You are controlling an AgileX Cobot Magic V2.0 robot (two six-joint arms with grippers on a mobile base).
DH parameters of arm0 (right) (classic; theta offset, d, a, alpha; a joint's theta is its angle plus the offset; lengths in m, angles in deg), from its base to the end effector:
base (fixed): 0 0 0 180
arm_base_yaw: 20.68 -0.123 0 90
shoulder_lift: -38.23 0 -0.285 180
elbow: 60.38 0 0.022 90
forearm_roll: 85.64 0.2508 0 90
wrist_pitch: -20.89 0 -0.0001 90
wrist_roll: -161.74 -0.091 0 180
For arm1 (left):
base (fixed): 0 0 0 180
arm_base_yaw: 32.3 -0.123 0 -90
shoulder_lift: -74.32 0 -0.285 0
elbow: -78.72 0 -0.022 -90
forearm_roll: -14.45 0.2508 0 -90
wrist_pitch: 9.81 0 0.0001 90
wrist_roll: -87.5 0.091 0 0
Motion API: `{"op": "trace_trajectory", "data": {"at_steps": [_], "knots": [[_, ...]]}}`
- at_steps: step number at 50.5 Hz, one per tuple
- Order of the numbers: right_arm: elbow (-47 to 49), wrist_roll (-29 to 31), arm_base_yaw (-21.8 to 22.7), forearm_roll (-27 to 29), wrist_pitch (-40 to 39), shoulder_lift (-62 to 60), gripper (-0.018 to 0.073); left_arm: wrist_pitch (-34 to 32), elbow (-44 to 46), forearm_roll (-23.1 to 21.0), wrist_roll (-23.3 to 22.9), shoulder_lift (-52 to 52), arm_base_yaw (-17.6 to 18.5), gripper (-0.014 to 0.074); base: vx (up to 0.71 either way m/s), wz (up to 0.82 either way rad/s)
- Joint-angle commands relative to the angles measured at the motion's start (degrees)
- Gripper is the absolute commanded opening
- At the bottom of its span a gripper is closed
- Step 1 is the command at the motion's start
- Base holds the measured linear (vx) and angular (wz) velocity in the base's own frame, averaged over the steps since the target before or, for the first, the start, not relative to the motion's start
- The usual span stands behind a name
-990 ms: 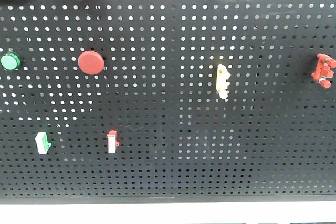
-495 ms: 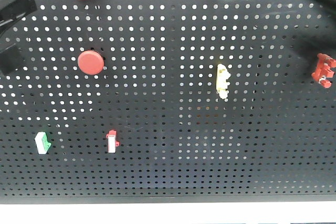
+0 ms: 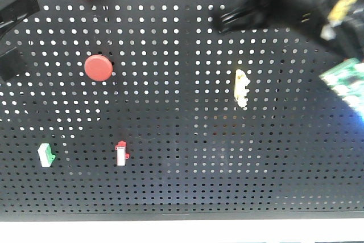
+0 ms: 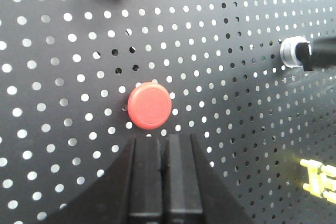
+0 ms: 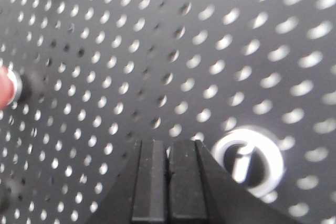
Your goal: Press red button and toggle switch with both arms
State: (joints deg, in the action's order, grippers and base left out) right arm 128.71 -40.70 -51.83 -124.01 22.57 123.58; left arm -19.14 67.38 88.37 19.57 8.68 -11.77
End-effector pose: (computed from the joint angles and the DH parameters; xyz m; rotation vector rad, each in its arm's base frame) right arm 0.2612 0.1559 0.5075 -0.5278 1.2503 0.2115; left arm 0.1903 -0.0863 0.4848 0.4271 1.2366 -0.3212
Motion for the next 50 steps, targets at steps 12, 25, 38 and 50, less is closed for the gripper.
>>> {"op": "trace_trajectory", "data": {"at_steps": [12, 25, 38, 50], "knots": [[2.08, 0.0, 3.46, -0.45, -0.73, -1.55, -0.0003, -0.35, 1.66, -1.2, -0.17, 0.91, 0.18, 0.0002, 0.0, 0.0], [4.21, 0.5, 4.2, -0.64, 1.02, -1.93, -0.0003, -0.35, 1.66, -1.2, -0.17, 0.91, 0.18, 0.0002, 0.0, 0.0], [6.19, 1.49, 4.2, -5.22, 6.75, -2.04, -0.0003, -0.35, 1.66, -1.2, -0.17, 0.91, 0.18, 0.0002, 0.0, 0.0], [6.19, 1.49, 4.2, -7.79, 9.79, -2.76, -0.0003, -0.35, 1.66, -1.2, -0.17, 0.91, 0.18, 0.0002, 0.0, 0.0]]}}
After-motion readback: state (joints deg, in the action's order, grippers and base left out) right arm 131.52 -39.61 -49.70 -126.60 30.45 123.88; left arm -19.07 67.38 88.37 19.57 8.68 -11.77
